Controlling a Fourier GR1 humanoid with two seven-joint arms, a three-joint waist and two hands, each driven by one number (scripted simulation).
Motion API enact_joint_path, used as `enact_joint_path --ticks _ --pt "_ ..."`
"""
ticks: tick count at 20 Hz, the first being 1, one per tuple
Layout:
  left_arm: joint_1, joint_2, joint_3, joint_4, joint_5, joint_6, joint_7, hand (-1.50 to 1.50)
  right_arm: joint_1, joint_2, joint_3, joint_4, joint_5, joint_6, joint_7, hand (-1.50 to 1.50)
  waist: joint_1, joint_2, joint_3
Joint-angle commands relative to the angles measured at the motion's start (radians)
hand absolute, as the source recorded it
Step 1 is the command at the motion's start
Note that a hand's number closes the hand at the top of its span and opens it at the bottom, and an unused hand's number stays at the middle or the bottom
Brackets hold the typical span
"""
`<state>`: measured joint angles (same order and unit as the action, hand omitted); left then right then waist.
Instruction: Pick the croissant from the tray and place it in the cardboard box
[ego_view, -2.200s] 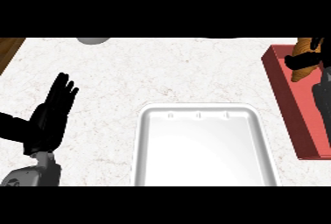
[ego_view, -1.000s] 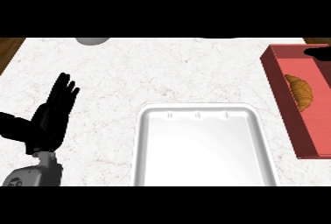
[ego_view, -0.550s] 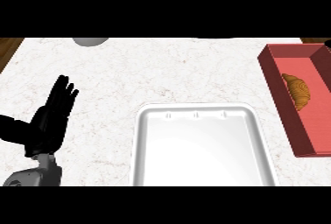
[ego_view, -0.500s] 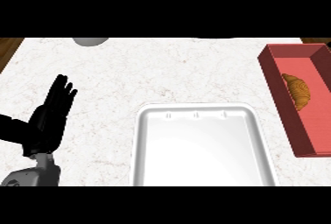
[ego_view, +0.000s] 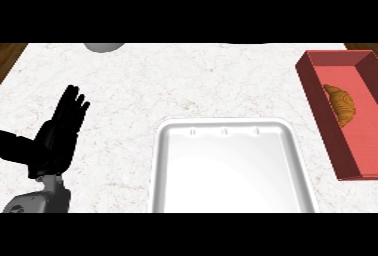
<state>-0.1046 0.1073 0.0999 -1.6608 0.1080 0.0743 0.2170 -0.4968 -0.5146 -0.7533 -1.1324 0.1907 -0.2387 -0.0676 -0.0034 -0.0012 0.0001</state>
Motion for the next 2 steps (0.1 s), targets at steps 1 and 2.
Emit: enact_joint_path --ticks 1,2 --pt "0.016 -0.007 -0.01 0.006 -0.018 0.003 -0.009 0.0 0.118 0.0 -0.01 -0.121 -0.079 0.039 0.024 -1.5 -0.001 -0.001 0.0" --pt "0.047 -0.012 0.003 -0.009 0.009 -0.014 -0.039 0.0 0.108 -0.009 -0.02 -0.014 -0.088 0.018 -0.061 -1.5 0.004 0.001 0.0"
